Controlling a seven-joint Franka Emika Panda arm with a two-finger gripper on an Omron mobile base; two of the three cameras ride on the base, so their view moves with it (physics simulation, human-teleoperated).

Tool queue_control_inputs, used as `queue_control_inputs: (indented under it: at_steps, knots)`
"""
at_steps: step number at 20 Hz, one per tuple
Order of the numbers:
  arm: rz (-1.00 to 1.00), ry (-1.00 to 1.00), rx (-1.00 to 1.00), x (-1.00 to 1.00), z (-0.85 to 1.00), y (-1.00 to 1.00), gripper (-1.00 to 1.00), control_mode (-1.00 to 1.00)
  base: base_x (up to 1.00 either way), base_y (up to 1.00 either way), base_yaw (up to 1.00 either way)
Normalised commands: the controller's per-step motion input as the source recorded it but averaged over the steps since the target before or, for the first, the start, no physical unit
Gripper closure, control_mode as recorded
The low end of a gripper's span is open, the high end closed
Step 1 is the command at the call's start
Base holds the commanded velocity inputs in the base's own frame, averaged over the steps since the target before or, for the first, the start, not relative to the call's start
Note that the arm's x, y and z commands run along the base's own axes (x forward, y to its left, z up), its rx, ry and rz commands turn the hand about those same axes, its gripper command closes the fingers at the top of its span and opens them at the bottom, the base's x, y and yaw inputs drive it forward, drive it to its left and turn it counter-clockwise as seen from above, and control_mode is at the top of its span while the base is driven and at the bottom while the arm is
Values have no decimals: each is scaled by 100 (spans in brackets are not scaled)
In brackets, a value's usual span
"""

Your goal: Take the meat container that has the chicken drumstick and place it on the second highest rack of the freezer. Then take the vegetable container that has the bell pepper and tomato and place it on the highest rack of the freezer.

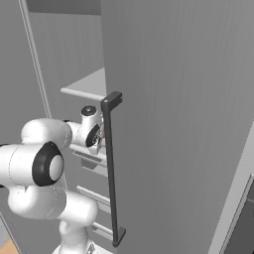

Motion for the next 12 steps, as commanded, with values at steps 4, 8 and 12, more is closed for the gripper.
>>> queue_control_inputs:
  at_steps: [4,8,12]
  knots:
    - [0,-13,0,-15,2,0,-100,-100,0,0,0]
    - [-1,-17,0,-39,26,0,-100,-100,0,0,0]
    - [0,-14,0,-44,75,1,-100,-100,0,0,0]
